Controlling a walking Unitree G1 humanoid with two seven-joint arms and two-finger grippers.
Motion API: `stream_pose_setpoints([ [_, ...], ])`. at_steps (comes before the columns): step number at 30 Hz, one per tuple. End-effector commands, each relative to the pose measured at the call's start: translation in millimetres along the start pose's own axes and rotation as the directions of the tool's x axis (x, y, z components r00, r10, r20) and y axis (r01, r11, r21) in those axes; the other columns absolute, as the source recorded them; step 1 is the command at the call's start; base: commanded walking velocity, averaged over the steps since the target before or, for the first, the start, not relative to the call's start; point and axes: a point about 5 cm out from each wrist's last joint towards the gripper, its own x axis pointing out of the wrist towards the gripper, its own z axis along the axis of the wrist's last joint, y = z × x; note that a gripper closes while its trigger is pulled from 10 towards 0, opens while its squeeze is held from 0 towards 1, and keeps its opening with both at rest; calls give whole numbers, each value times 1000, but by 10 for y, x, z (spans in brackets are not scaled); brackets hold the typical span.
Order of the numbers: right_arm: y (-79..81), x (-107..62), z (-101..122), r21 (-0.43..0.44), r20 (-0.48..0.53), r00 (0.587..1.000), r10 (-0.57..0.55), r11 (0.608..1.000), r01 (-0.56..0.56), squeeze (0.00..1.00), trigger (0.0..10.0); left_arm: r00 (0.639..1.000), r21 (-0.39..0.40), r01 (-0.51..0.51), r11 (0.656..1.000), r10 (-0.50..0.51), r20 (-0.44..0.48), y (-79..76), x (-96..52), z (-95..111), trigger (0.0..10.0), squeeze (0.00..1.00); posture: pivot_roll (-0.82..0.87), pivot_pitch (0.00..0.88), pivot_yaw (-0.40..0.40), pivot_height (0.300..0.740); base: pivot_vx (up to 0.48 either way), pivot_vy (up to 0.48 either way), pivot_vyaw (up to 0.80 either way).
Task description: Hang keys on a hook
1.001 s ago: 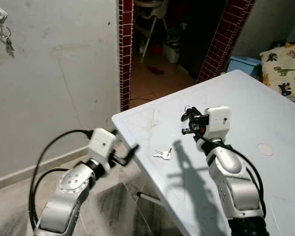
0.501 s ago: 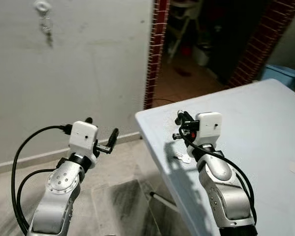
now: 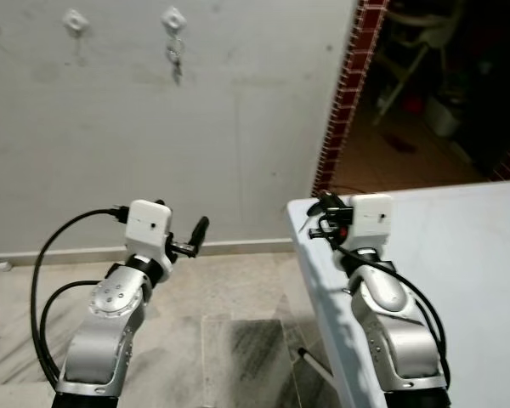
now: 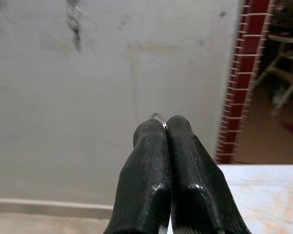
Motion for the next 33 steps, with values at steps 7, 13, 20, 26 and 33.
stream_pose_setpoints([
  [7,-32,15,4,-5,10,1000,-21,1000,21,0,10000,997,-32,72,997,-72,-15,-97,16,4,10000,0,151,0,-32,740,0,422,0],
  [13,-51,-1,-16,-14,2,1000,-16,1000,16,0,10000,996,-54,90,994,-91,-23,-134,27,-2,10000,0,155,0,-40,740,0,480,0],
  [20,-106,7,-1,-27,2,1000,-31,999,31,0,10000,995,-67,96,993,-98,-26,-157,32,-7,10000,0,146,0,-42,740,0,480,0],
  [26,-98,13,7,-32,3,1000,-31,999,31,0,10000,995,-73,97,993,-99,-28,-165,51,-6,10000,0,140,0,-46,740,0,480,0],
  [33,-100,12,11,-34,4,1000,-30,999,30,0,10000,994,-75,96,993,-99,-35,-156,42,-25,10000,0,137,0,-47,740,0,480,0],
])
